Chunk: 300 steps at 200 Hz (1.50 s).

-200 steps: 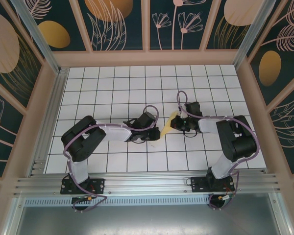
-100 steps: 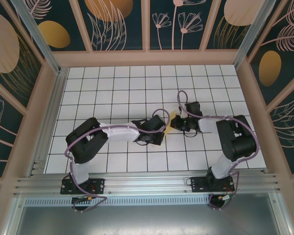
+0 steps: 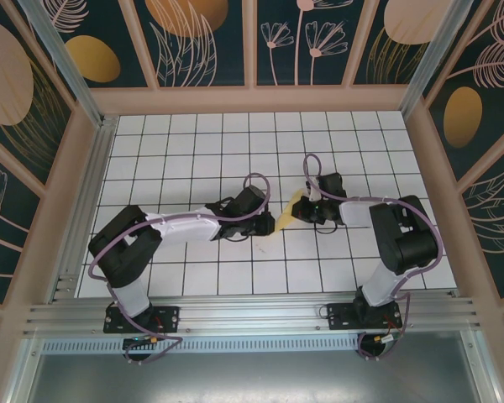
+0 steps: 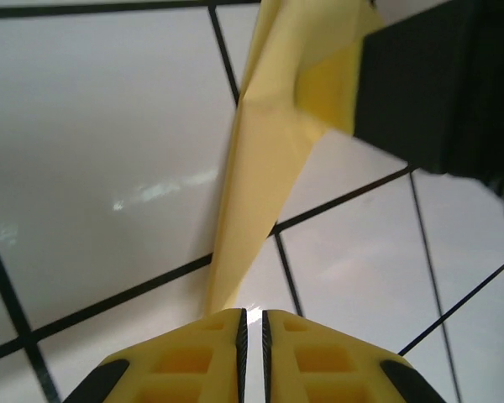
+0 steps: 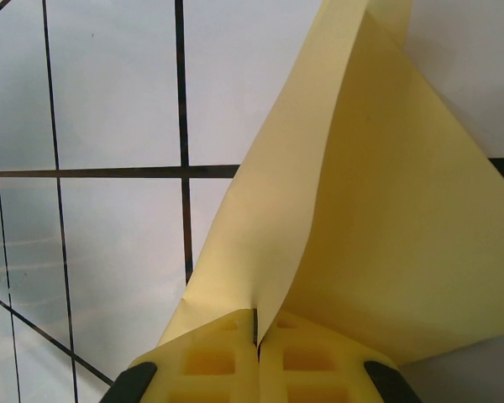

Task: Fold a paper plane with a square sheet of paper (pick it up from the middle)
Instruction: Fold the wing for the fifth time at the center of the table.

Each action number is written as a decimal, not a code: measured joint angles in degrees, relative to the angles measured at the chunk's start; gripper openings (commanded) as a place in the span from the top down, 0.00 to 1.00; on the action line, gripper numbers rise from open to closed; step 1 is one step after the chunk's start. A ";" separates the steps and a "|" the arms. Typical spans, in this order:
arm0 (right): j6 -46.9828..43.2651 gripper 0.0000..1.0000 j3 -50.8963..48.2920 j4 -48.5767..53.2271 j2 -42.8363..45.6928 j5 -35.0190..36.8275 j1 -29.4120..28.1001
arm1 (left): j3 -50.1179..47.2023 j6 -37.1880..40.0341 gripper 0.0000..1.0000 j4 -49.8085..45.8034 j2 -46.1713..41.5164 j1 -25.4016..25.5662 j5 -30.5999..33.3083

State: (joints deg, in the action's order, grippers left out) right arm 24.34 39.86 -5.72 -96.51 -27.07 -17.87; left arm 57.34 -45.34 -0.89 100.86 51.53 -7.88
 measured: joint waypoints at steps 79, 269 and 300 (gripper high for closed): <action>0.00 1.00 0.02 -0.02 -0.09 -0.02 0.00 | 4.28 -6.03 0.90 7.06 8.50 0.00 0.42; 2.05 0.72 2.34 3.56 0.35 -1.92 0.63 | -2.38 -10.32 0.92 12.46 9.05 -0.04 -1.97; 3.74 0.75 2.36 6.86 8.61 0.94 2.75 | -2.80 -11.17 0.93 13.14 9.01 -0.04 -1.97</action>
State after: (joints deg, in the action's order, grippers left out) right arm 28.08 42.22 1.15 -87.90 -26.13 -15.11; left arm 54.54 -56.51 12.25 109.86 51.48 -9.85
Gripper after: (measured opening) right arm 0.276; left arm 0.079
